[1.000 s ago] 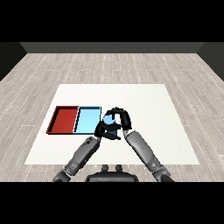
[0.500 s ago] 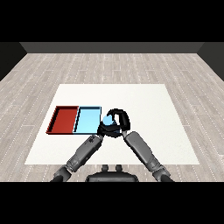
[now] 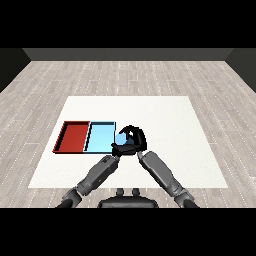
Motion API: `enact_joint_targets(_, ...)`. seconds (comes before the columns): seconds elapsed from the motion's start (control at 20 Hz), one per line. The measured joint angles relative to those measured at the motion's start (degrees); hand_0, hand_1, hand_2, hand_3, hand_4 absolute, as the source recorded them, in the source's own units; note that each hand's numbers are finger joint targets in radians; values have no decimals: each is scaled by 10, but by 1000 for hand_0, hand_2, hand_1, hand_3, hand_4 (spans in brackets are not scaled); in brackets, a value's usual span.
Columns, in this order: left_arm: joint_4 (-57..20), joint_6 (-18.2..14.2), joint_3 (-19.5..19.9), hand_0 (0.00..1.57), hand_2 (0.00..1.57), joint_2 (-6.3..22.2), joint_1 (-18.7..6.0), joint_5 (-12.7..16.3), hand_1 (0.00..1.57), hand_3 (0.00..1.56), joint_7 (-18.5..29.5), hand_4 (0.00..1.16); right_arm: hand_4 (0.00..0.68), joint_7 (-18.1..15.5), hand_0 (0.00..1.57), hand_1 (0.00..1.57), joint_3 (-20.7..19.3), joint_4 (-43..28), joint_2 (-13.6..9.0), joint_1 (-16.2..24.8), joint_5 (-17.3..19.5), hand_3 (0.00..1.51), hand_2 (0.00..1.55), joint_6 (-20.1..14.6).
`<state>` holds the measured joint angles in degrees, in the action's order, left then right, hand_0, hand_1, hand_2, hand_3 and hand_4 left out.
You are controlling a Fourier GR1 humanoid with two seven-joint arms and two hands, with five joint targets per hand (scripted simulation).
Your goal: Pick the blue can and put it in the blue box
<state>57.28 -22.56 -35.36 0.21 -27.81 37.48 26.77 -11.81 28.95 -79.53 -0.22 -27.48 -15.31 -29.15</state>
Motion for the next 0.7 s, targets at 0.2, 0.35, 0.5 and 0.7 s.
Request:
enact_joint_targets(0.2, -13, -6, -14, 1571, 1571, -1, -1, 15, 1571, 1512, 41, 1105, 528, 2, 1388, 1388, -9, -12, 0, 13, 2, 1374, 1417, 9)
enact_joint_targets(0.35, -25, 0, -8, 1571, 1571, -1, -11, 18, 1571, 1538, 65, 1043, 31, 3, 824, 824, -9, -24, 1, 21, -10, 622, 926, 20)
enact_joint_targets(0.5, -28, -3, -7, 1571, 1571, -1, -8, 15, 1571, 1535, 81, 1122, 0, 20, 0, 0, -8, -14, -3, 17, 4, 0, 0, 38)
enact_joint_targets(0.7, -39, -4, -5, 1571, 1571, -1, -16, 21, 1571, 1535, 100, 1122, 0, 36, 0, 0, -12, -20, -1, 23, 32, 0, 0, 55)
